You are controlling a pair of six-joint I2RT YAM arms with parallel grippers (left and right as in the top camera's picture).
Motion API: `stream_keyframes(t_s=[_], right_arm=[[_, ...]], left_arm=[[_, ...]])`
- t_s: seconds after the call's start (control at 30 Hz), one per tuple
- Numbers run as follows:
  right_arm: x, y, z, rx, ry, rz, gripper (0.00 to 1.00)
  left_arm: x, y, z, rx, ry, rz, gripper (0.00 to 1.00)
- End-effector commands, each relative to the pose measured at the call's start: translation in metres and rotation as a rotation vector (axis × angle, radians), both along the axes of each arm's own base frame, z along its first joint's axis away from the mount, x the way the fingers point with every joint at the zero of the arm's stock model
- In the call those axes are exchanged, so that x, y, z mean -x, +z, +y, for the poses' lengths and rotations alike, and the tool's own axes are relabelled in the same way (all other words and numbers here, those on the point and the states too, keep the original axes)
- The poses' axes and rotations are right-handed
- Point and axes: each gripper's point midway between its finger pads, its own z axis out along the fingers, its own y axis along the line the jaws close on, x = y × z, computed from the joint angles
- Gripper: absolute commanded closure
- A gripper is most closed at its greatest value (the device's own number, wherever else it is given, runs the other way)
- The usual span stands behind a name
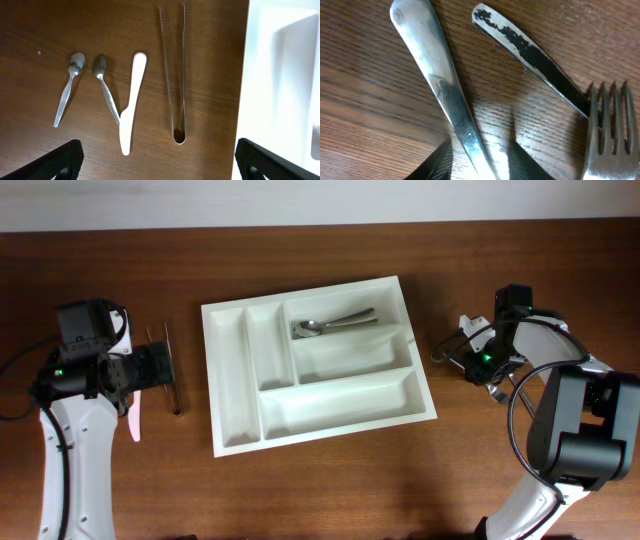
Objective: Pack container
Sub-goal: 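Lower the right gripper onto a silver fork and grasp it, then carry the fork into the tray's middle compartment and release it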
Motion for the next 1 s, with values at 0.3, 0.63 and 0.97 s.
stream_keyframes(t_s=[0.3,0.63,0.97], right_arm=[[0.008,-0.015,-0.002,0.008,-0.207,0.051,0.96],[0.002,0.013,0.009,-0.06,-0.259,0.036,0.96],[-0.051,0.144,0.066,-0.136,-0.153,-0.211,0.96]], left_arm=[[-0.003,0.007,0.005,-0.023,-0.001,-0.01,0.01],[-0.003,0.007,0.005,-0.023,-0.001,-0.011,0.01],[-0.003,0.007,0.005,-0.023,-0.001,-0.01,0.01]])
